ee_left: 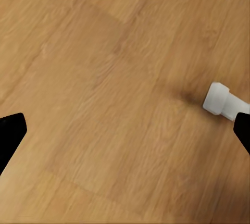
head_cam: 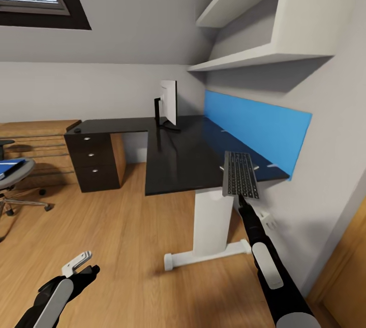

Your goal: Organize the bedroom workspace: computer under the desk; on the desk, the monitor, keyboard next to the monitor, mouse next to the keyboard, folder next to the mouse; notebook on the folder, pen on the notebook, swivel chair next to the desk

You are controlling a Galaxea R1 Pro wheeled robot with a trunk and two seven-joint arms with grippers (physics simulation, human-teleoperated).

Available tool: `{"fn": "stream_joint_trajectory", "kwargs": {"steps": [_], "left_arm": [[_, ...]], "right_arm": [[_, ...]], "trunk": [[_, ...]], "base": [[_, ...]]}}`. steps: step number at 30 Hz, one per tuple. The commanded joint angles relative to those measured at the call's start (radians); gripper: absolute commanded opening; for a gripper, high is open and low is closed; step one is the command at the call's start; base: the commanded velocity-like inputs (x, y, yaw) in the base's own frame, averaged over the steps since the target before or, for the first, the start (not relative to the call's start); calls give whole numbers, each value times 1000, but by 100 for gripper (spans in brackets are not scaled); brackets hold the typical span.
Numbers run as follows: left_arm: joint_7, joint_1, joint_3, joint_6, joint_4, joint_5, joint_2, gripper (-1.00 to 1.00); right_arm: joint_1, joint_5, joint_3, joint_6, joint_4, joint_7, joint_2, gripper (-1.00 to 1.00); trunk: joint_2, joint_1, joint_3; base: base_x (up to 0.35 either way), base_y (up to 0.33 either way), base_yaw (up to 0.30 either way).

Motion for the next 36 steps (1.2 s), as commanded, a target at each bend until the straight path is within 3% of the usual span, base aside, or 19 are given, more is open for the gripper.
{"fn": "stream_joint_trajectory", "kwargs": {"steps": [1, 32, 33, 36], "left_arm": [[8, -1, -1, 2, -1, 11, 0, 100], [8, -1, 0, 4, 0, 11, 0, 100], [8, -1, 0, 5, 0, 11, 0, 100], [8, -1, 0, 5, 0, 11, 0, 100]], "right_arm": [[-1, -11, -2, -1, 1, 6, 1, 100], [-1, -10, -3, -2, 1, 3, -1, 100], [-1, -10, -3, -2, 1, 2, 0, -100], [-1, -9, -3, -2, 1, 2, 1, -100]], "trunk": [[0, 0, -1], [0, 0, -1], [0, 0, -1], [0, 0, -1]], "base": [[220, 0, 0], [96, 0, 0], [2, 0, 0], [1, 0, 0]]}}
